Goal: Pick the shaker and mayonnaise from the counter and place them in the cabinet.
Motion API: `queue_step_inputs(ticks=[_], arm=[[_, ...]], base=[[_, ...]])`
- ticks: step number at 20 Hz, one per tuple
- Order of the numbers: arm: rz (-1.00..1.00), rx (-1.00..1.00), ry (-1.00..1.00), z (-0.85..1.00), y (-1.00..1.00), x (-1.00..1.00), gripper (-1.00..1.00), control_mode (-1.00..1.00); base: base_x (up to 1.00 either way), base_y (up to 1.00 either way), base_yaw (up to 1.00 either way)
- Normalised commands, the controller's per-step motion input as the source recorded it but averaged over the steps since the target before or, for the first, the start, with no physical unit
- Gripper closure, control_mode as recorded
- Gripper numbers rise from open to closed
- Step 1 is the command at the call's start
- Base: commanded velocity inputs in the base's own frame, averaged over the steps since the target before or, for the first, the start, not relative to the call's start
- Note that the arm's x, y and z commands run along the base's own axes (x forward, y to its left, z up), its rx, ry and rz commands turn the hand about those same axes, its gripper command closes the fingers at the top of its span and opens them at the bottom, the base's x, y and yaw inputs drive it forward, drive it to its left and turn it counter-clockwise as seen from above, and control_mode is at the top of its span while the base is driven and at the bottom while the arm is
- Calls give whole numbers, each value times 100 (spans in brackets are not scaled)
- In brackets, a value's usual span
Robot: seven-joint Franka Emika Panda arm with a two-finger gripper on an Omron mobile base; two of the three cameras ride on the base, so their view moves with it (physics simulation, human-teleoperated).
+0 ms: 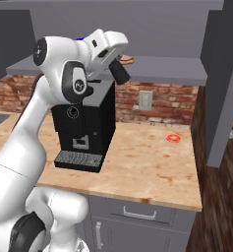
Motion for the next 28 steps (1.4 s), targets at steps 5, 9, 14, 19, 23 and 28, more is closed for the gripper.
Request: queue_step_inputs(ticks=[5, 9, 14, 19, 23, 28], arm=[[0, 2, -2, 0, -1, 36, 100, -100], [0, 5, 0, 0, -5, 41, 100, -100], [0, 7, 0, 0, -9, 37, 100, -100], [0, 5, 0, 0, -10, 33, 100, -100], [0, 3, 0, 0, -10, 33, 100, -100], [0, 2, 0, -4, -8, 26, 100, -100]], base=[[0, 0, 0], [0, 0, 0], [0, 0, 0], [0, 0, 0], [0, 0, 0], [0, 0, 0]])
